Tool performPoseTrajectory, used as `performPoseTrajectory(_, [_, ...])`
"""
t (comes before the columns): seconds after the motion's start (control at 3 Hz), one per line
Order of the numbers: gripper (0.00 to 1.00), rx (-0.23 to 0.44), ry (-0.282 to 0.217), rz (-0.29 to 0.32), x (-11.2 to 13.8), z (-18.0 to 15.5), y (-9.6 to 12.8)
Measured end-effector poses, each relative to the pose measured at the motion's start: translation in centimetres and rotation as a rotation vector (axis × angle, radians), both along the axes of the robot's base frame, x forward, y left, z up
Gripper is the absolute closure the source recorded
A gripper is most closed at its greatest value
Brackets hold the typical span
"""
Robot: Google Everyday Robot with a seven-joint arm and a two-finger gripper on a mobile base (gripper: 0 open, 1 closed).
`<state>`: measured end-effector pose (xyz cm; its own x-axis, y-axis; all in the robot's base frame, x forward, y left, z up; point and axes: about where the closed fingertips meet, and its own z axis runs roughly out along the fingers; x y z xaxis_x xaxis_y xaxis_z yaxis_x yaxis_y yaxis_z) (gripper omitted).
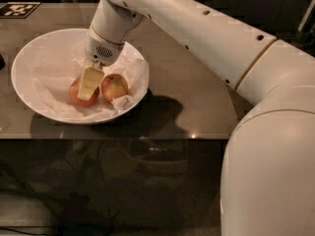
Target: Pick apple from white bowl
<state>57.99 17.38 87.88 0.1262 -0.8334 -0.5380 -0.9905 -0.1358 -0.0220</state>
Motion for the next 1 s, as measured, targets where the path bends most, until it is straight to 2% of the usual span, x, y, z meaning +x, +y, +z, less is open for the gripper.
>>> performPoseTrajectory(0.67, [0.11,0.000,0.000,0.000,0.00,0.00,0.00])
performPoseTrajectory(1.0, [0.00,0.000,0.000,0.000,0.00,-0.01,0.01])
